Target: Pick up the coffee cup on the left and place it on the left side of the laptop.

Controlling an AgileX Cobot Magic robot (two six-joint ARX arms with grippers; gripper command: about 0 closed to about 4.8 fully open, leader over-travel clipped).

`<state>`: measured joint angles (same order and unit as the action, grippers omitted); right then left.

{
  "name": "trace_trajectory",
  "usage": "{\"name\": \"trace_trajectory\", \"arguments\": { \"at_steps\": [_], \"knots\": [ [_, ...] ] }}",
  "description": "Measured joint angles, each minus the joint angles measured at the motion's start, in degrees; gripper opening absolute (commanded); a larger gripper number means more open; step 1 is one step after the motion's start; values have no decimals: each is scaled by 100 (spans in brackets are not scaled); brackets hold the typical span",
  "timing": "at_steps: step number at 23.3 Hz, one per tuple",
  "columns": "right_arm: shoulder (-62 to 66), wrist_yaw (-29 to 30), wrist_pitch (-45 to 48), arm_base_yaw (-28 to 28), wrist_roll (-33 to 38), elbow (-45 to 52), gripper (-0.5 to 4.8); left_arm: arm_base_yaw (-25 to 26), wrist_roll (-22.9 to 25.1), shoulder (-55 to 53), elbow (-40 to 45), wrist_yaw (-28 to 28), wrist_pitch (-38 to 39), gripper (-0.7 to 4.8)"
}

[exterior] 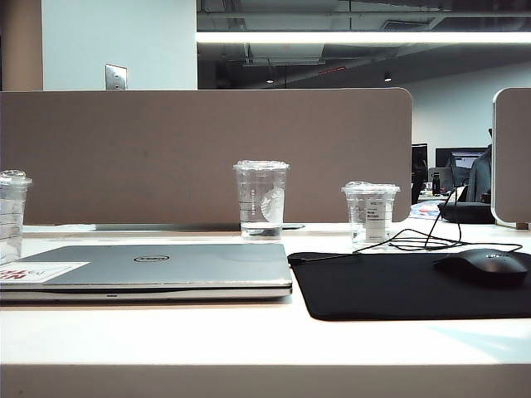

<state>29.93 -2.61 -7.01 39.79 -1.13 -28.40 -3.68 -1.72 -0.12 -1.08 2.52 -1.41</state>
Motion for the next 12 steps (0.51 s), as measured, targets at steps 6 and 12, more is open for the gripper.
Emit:
{"name": "trace_trajectory", "arguments": {
  "at_steps": [6,12],
  "knots": [
    [0,2,-4,0,0,0,-1,0,2,-4,94,-240,-122,-6],
    [2,0,-4,0,0,0,-1,0,2,-4,94,-361,-48,-5]
  ]
}}
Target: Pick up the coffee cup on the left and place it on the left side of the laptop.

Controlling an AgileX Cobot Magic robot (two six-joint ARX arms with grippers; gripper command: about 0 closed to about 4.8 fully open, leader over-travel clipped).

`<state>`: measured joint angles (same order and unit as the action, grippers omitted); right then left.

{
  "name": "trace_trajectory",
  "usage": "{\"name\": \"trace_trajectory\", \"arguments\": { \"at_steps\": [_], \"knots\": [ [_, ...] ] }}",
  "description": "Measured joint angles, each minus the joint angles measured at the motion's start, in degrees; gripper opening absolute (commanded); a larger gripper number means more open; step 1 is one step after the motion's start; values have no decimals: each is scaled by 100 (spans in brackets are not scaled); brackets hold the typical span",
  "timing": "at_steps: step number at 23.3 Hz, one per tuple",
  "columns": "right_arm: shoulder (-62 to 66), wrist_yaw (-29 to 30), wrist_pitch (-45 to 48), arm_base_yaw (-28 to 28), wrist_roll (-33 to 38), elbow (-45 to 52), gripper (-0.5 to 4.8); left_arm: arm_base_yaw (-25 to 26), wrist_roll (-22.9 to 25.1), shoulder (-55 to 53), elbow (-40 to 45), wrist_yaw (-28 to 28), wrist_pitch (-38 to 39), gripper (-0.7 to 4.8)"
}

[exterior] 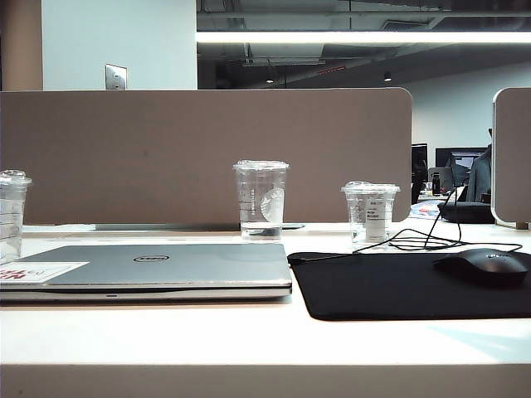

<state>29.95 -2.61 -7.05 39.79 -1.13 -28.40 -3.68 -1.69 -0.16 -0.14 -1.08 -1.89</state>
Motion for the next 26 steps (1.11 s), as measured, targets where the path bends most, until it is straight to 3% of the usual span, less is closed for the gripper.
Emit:
{"name": "trace_trajectory", "arguments": {
  "at_steps": [12,14,16,26],
  "knots": [
    [0,-7,0,-2,0,0,-1,0,-2,0,0,0,0,-5],
    [-2,-293,7,-125,-2,17,-1,0,-2,0,0,0,0,-5],
    [-151,-739,39,-483,0,164,-1,0,-2,2,0,0,2,-5],
    [-1860,-752,1078,-2605,0,1692,-1,-2,-2,2,0,-2,4,-5]
  ]
}}
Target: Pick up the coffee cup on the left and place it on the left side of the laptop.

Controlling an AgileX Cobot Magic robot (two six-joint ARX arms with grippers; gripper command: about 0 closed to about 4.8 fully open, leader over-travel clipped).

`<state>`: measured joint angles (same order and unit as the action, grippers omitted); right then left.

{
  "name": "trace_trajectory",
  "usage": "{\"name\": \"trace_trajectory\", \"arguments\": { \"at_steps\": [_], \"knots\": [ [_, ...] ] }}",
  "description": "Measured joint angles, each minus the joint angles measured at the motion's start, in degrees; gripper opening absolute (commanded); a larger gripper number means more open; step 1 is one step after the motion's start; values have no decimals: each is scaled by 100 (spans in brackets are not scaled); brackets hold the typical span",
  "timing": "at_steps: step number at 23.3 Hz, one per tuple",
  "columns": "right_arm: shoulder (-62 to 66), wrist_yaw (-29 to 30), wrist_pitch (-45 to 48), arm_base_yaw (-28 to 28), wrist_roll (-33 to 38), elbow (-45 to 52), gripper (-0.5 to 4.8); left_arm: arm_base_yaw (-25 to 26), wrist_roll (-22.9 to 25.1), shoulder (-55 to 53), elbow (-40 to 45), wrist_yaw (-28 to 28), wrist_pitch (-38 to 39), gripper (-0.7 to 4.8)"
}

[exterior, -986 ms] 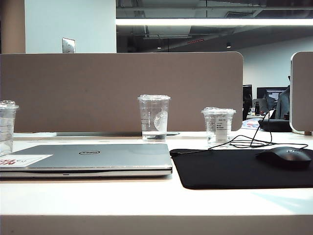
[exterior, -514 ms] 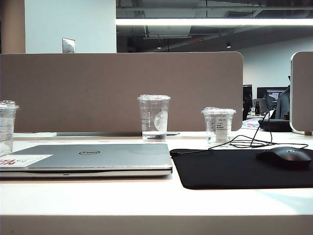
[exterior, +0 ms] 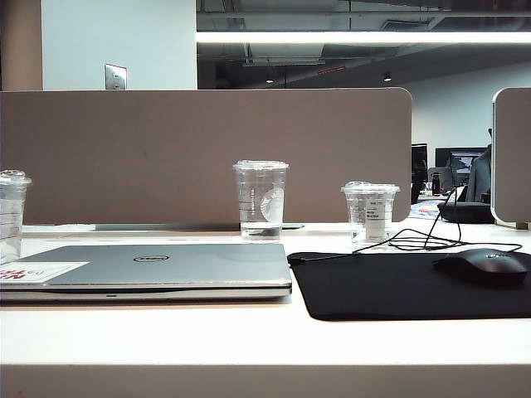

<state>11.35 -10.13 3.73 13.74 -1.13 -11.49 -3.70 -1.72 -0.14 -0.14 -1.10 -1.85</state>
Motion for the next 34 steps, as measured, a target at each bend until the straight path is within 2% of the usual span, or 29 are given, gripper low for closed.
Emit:
{"name": "trace_trajectory", "arguments": {
  "at_steps": [5,11,15,21,34],
  "knots": [
    [-785,-13,-15,-813,0,516,-1,0,2,0,0,0,0,-5],
    [-1128,326,17,-1198,0,940,-1,0,0,2,0,2,2,-5],
    [-1128,424,-52,-1272,-46,1106,-1,0,2,0,0,0,2,-5],
    [-1128,424,-66,-1283,-527,1106,-1,0,0,0,0,0,4,-5],
    [-1128,424,-66,-1283,-540,1106,-1,0,2,-2,0,0,4,-5]
  ]
}}
